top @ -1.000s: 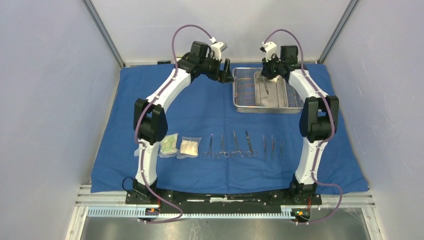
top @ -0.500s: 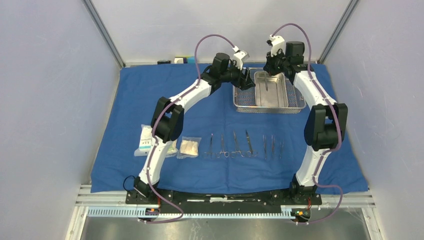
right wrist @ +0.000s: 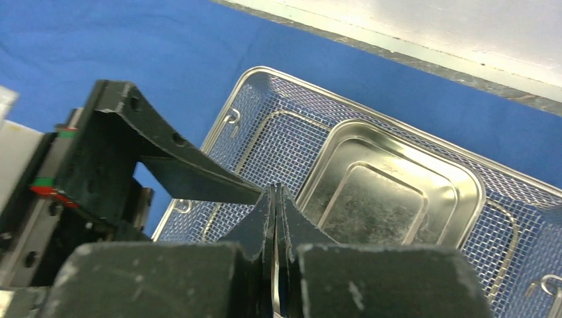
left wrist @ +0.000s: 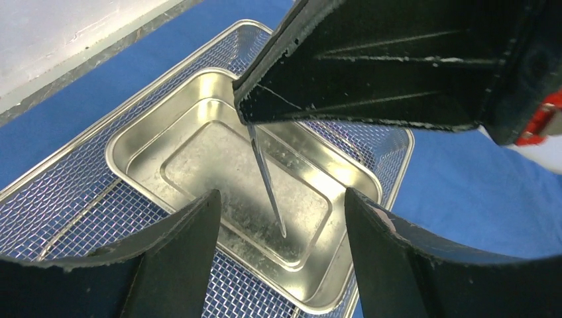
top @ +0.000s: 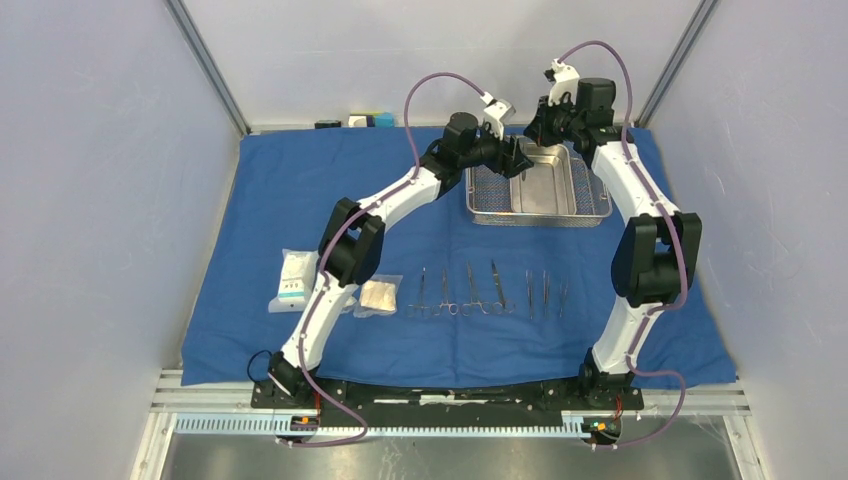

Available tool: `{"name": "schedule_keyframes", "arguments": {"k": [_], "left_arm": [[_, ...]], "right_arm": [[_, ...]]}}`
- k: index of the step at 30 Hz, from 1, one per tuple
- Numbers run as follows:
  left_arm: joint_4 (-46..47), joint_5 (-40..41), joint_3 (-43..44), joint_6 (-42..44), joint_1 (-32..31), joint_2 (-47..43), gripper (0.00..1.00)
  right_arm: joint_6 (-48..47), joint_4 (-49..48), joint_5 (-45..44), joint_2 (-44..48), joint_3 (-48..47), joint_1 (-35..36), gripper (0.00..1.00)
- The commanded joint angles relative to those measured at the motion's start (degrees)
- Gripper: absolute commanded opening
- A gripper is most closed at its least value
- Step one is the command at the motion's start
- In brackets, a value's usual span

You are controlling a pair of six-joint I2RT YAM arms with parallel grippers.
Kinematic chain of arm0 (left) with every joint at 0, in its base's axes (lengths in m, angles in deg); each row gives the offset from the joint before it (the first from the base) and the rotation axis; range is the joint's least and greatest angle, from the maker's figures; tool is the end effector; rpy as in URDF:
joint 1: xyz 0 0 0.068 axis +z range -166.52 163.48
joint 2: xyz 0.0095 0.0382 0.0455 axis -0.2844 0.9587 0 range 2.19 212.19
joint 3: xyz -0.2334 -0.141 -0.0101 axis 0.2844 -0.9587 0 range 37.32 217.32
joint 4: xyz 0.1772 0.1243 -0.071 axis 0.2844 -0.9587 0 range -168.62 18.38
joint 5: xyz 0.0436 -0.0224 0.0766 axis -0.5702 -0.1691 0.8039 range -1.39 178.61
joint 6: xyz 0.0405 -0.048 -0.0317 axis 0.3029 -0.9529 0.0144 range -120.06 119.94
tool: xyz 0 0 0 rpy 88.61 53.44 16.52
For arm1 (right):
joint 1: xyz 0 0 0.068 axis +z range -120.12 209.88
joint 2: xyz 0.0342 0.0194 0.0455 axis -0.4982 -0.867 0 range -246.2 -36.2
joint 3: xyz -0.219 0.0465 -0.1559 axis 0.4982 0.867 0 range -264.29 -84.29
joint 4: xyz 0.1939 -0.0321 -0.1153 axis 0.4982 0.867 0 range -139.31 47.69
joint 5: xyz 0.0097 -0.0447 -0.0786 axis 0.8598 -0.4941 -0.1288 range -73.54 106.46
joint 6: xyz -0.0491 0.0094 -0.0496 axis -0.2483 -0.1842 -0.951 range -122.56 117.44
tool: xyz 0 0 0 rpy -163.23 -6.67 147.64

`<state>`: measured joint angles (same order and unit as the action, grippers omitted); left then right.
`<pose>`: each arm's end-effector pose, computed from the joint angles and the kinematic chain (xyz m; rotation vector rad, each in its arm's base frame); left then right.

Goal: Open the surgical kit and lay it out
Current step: Pick up the medical item from the container, then adjust the medical item.

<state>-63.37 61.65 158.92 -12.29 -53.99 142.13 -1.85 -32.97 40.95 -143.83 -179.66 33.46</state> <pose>0.4306 -0.3629 0.2529 0.7499 1.6862 -1.0306 0.4255 0.0505 0.3189 -0.3136 2.0324 0.4875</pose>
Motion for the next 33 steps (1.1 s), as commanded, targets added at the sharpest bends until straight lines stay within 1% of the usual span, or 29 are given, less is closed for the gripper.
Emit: {"name": "schedule_keyframes", "arguments": {"k": [1,6,13,18,24,26,30,33], "left_arm": [[3.3,2.0,4.8,-2.4,0.0,2.4,0.74],[4.8,2.9,5.1,-3.1,0.0,3.6,0.70],[5.5,2.9,8.5,-4.9,0.0,5.8,0.59],[5.8,1.8,8.6,-7.2,0.0,5.9,0.52],[5.6,1.0,8.3,-7.4,0.0,5.4,0.44],[5.6,0.8,8.5,-7.7,-0.1,5.4,0.39],[5.6,0.7,8.5,-8.3,-0.2,5.5,0.33],[5.3,0.6,9.1,-8.8,-0.5,5.8,0.19]], "right_arm": [[3.3,-2.0,2.6,3.2,0.1,-0.2,0.00],[3.4,-1.8,2.8,3.8,0.6,-0.3,0.00],[3.9,-2.0,3.5,4.0,1.0,-0.3,0.00],[3.8,-2.0,3.0,3.8,1.1,-0.2,0.00],[3.7,-2.3,2.9,3.7,1.1,-0.3,0.00],[3.6,-2.3,2.8,3.7,1.1,-0.3,0.00],[3.2,-2.1,2.3,3.6,1.4,-0.4,0.00],[3.2,-2.3,2.2,3.7,1.7,-0.4,0.00]]}}
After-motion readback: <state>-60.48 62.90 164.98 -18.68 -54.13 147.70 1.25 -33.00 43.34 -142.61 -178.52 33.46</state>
